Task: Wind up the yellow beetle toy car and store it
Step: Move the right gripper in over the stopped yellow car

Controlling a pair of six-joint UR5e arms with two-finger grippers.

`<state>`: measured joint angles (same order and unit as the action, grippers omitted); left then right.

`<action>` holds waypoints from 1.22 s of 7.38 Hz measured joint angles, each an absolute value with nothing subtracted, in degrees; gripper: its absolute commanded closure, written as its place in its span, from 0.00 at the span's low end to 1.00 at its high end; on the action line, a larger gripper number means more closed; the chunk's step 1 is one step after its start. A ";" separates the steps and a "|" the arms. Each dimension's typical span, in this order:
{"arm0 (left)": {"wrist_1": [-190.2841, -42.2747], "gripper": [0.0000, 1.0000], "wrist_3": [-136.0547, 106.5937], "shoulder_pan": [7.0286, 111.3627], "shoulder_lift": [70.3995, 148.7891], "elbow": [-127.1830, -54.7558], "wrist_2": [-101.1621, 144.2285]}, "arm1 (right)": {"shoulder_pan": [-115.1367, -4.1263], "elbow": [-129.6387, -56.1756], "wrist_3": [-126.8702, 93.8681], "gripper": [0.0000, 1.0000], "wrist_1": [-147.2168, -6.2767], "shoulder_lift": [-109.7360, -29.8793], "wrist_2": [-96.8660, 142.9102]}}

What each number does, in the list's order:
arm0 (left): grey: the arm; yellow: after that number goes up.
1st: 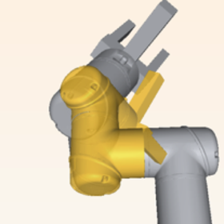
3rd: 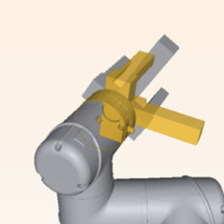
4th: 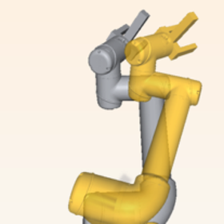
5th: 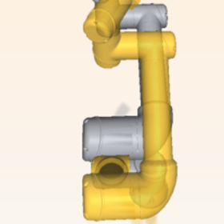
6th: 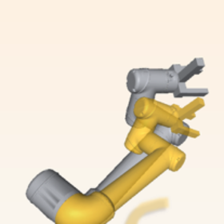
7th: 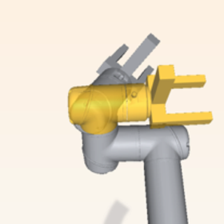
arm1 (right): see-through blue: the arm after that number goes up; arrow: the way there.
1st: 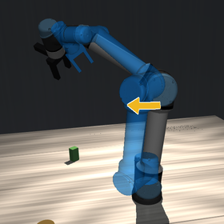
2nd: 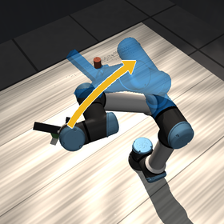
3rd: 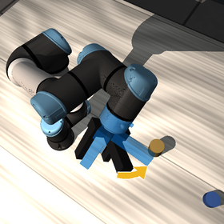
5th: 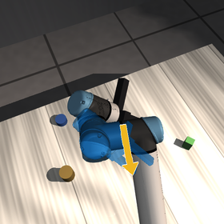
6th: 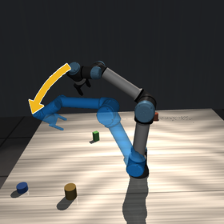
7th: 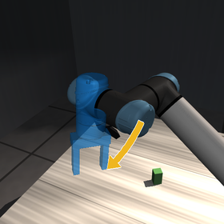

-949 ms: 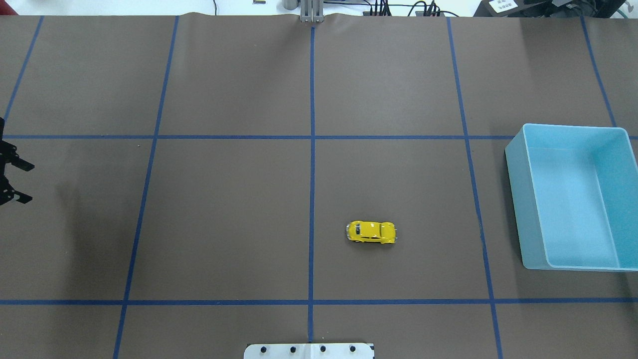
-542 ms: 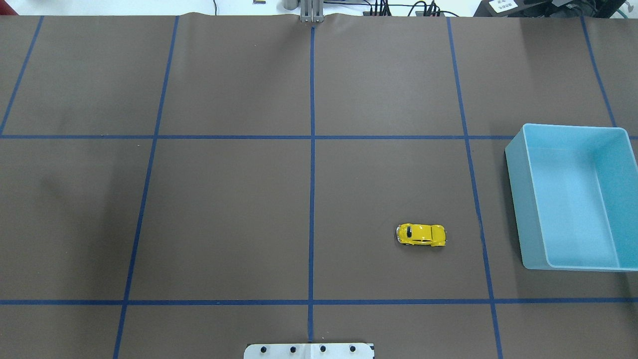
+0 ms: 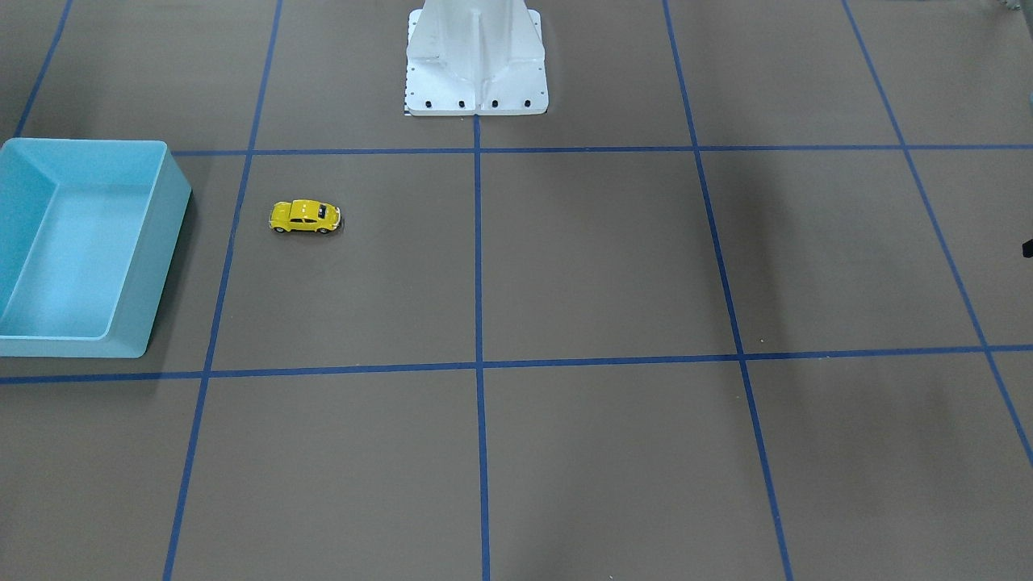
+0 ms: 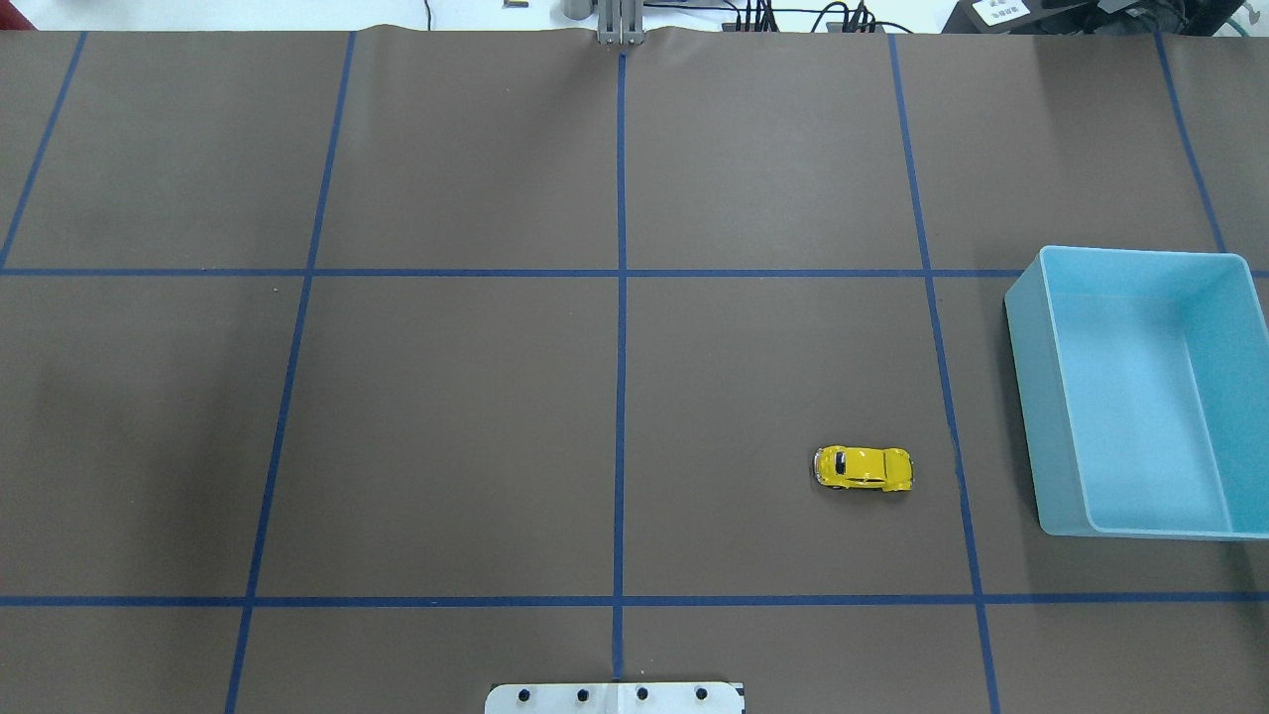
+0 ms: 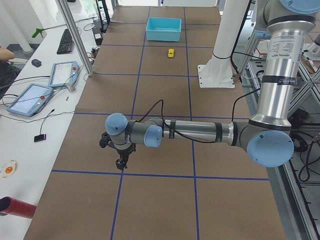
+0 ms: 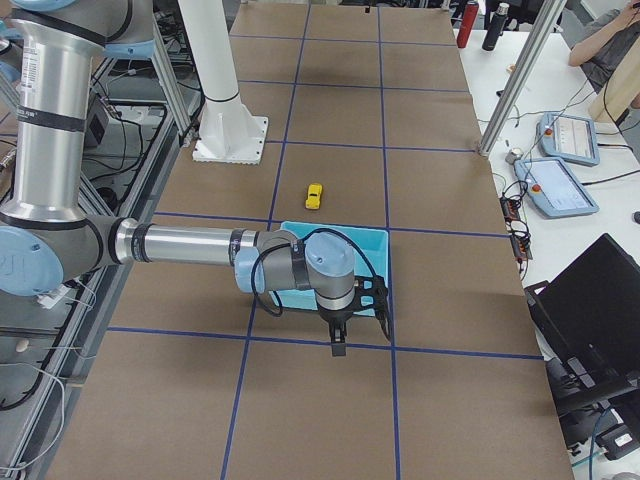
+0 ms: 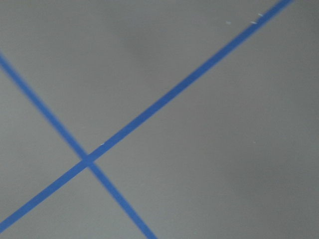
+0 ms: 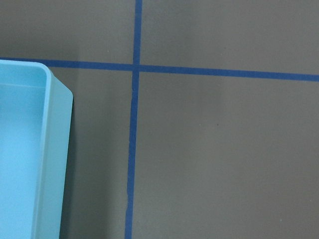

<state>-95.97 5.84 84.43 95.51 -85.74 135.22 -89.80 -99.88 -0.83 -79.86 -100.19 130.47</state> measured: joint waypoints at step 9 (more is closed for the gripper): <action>-99.13 0.00 2.33 87.38 94.28 -86.76 135.55 | -78.80 -113.15 -1.45 0.00 -90.66 -88.27 130.55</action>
